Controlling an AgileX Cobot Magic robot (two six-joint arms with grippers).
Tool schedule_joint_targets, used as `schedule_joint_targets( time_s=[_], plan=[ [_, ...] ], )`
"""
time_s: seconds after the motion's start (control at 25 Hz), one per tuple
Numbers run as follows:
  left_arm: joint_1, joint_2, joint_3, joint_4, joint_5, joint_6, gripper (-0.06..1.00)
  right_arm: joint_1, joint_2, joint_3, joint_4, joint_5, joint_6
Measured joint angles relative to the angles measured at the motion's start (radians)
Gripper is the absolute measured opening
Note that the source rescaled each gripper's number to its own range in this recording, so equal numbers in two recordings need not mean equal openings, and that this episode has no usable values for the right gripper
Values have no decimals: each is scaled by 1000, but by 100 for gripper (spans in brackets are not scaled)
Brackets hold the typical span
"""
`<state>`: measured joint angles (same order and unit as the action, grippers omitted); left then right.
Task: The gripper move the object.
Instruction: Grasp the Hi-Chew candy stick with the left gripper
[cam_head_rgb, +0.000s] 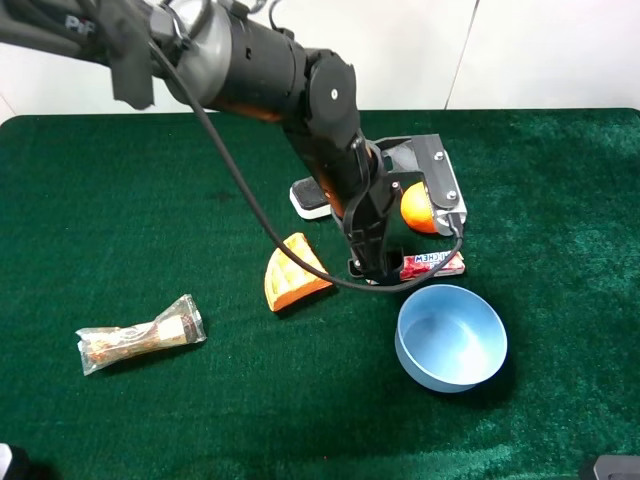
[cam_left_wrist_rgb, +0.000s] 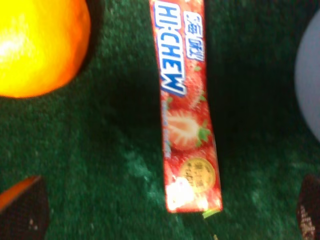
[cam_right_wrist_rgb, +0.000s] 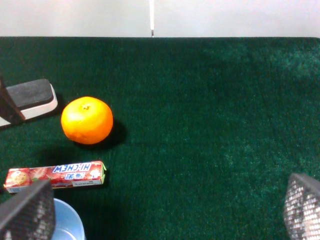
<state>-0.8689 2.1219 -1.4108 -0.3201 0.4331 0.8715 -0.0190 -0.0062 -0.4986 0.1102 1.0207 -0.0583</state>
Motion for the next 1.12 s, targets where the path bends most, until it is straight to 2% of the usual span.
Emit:
schedule_joint_targets(
  time_s=[0.68,1.0,1.12],
  plan=[
    [-35,110,-1,-13,-124,-20,100,0,0,0,0,0,0],
    [-38,117,-1,-13,-135,-27,97,0,0,0,0,0,0],
    [-38,117,-1,-13,-135,-27,93,0,0,0,0,0,0]
  ],
)
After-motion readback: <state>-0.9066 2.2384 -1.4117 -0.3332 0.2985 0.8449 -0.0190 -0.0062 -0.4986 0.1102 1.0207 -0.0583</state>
